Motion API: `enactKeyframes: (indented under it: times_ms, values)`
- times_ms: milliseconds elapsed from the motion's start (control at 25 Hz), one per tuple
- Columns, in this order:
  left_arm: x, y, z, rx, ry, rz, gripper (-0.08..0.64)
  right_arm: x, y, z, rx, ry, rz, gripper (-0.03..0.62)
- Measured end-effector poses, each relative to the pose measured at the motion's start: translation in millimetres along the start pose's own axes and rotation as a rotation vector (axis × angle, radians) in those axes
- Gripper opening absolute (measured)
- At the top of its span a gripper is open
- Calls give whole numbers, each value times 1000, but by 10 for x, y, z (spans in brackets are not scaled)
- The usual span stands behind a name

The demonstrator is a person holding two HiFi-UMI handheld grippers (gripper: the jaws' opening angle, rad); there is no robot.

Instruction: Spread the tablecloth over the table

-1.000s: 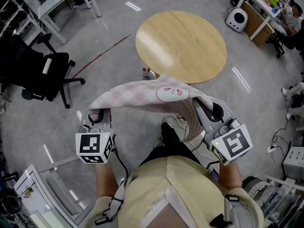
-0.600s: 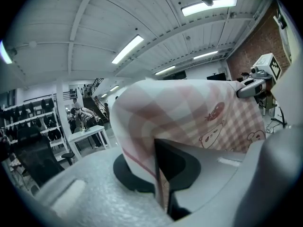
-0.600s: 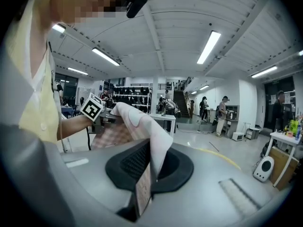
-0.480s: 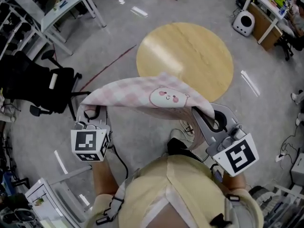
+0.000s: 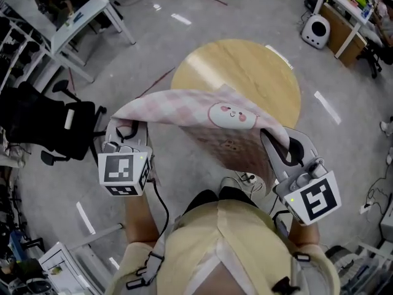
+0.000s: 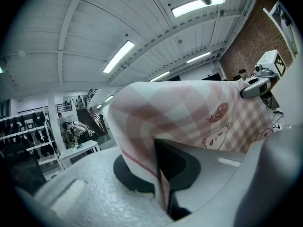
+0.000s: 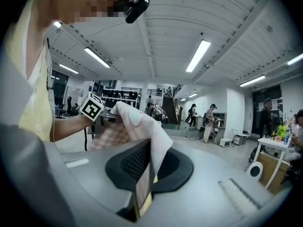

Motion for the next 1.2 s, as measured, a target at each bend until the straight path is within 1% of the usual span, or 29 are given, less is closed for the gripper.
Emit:
enactKeyframes:
  times_ms: [80,240,400,680,800,1040,1200]
  values:
    - [59,-174,-80,19,1,17,8,141,11,29,9,26,17,11]
    - [127,-470,-156,20,22,48,8,296,-10,57,7,61,50,11]
    - [244,-770,-269,38,40,68,8,567,-29,75,12,47,97,11]
    - [430,-1345,-428,63,32,149,8,1003,-91,128,-6,34,197,15]
    - [481,-1631,-546,80,19,191,8,1243,-141,100,-1,23,232,15]
    - [618,-2315,-794,112,-33,289,8,1805,-274,61,-16,25,318,20]
    - [841,-2832,-1003,122,-84,360,8,2326,-283,57,-35,23,375,23]
Point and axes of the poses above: the fingertips, and each gripper's own axes: y backward along the fingers, x to its right, z out of its underside, the point moved 3 cm from there along y, backward along the fingers, and after that the axes turned 8 degrees about -z, right-handed, at the moved point
